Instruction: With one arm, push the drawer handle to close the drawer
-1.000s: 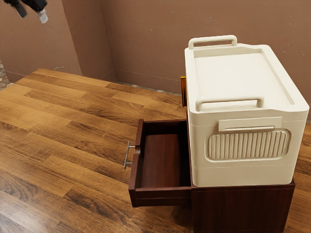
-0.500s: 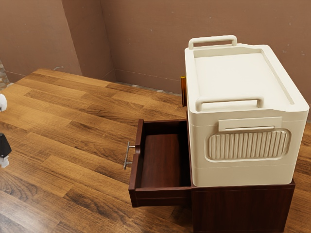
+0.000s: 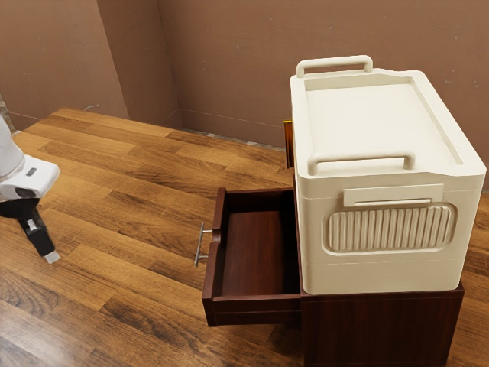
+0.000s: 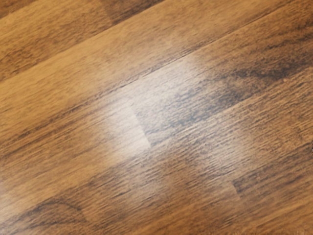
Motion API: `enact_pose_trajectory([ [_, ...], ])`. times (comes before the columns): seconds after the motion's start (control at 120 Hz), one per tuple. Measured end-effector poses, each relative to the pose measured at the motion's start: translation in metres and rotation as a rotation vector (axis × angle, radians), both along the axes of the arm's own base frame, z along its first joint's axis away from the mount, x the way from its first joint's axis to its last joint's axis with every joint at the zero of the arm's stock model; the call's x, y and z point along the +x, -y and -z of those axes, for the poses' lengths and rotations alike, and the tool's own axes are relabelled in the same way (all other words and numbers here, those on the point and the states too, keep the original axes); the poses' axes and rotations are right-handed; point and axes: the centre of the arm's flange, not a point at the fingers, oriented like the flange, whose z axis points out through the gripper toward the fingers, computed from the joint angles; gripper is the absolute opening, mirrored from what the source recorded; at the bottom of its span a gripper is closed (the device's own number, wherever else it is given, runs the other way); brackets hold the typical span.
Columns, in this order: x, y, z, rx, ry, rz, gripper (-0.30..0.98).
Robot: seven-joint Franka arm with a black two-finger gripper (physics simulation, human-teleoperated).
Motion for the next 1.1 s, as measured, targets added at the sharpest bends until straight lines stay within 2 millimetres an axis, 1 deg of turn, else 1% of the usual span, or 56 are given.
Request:
enact_pose_trajectory([
  [0.092, 0.002, 0.01, -0.001, 0.014, 0.011, 0.159, 0.67],
  [0.158, 0.002, 0.014, 0.0, 0.023, 0.014, 0.25, 0.67],
  [0.333, 0.004, 0.017, 0.002, 0.044, 0.013, 0.43, 0.67],
  [0.383, 0.006, 0.02, 0.003, 0.045, 0.009, 0.478, 0.67],
  [0.467, 0.014, 0.029, 0.013, 0.005, 0.009, 0.55, 0.67],
  [0.533, 0.019, 0.032, 0.022, -0.041, 0.003, 0.577, 0.67],
  [0.65, 0.026, 0.04, 0.032, -0.097, 0.004, 0.615, 0.66],
  [0.708, 0.03, 0.044, 0.034, -0.124, 0.014, 0.628, 0.58],
  [0.808, 0.034, 0.046, 0.035, -0.151, 0.042, 0.638, 0.31],
  [0.883, 0.037, 0.047, 0.032, -0.152, 0.07, 0.653, 0.16],
  [0.958, 0.04, 0.049, 0.033, -0.151, 0.086, 0.665, 0.07],
  [1.042, 0.044, 0.052, 0.036, -0.151, 0.092, 0.675, 0.0],
  [1.1, 0.047, 0.06, 0.038, -0.152, 0.093, 0.692, -0.03],
])
